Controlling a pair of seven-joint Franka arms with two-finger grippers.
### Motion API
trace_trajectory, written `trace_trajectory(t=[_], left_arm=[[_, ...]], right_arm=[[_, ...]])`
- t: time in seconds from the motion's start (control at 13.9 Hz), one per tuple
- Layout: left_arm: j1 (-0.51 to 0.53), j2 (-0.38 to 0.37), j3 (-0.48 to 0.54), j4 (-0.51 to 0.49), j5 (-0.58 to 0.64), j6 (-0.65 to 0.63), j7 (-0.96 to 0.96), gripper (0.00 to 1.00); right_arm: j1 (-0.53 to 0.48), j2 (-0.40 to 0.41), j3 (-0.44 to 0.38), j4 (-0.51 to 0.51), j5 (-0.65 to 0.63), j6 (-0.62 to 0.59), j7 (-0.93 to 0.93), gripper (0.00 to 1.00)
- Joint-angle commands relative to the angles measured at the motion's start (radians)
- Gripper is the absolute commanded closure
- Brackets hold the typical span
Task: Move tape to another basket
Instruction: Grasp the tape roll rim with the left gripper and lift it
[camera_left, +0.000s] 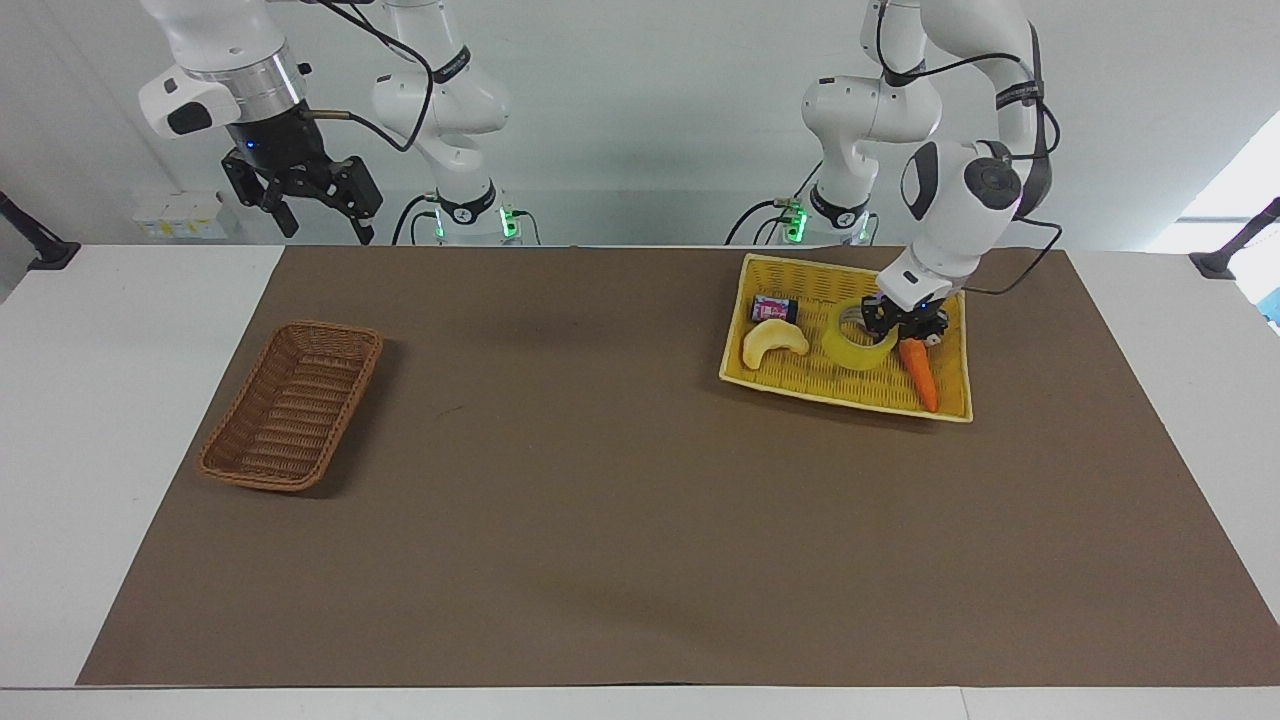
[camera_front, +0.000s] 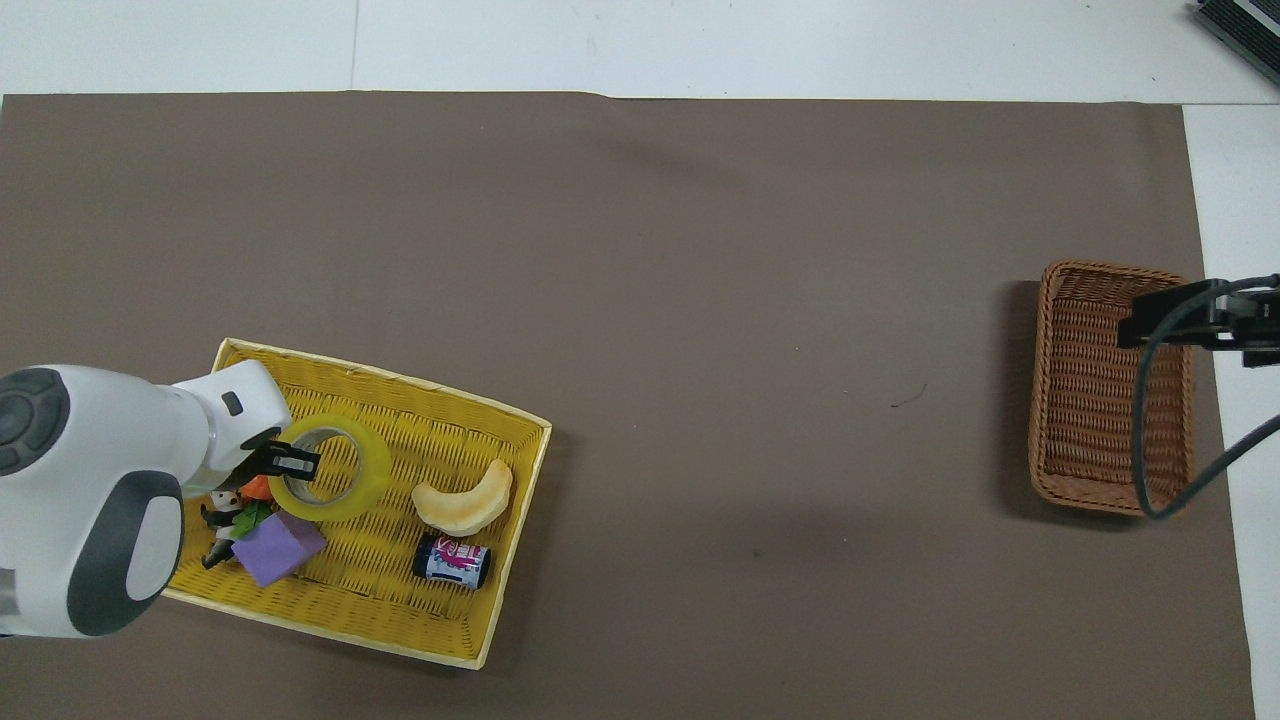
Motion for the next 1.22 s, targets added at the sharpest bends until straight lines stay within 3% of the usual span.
trace_trajectory(t=[0.0,0.22,0.36,0.57,0.86,1.15], left_arm=[[-0.051,0.013,0.012,0.159,-0.006,-0.127,-0.128,1.00],[-0.155,0.100,0.012,0.314,-0.008,-0.138,-0.405,1.00],[-0.208,0.129,0.011,0.365,-0.069,-0.134,-0.476,1.00],[-0.246,0.134,0.011,0.383,-0.228,-0.120,-0.497,1.00],[-0.333,0.140,0.008,0.391,-0.276,-0.121,-0.494,1.00],[-0.352,0.138,-0.042,0.414,-0.422,-0.120,-0.556,1.00]], right_arm=[[0.022,-0.004,-0.036,0.004,0.006,-0.013,0.013,0.00],[0.022,-0.004,-0.041,0.003,0.003,-0.013,0.015,0.00],[0.023,-0.004,-0.049,0.003,0.000,-0.013,0.015,0.00],[0.023,-0.002,-0.061,0.003,-0.003,-0.012,0.016,0.00],[0.072,-0.002,-0.133,0.004,-0.003,-0.009,0.013,0.00],[0.069,-0.004,-0.131,0.004,0.014,-0.012,0.012,0.00]])
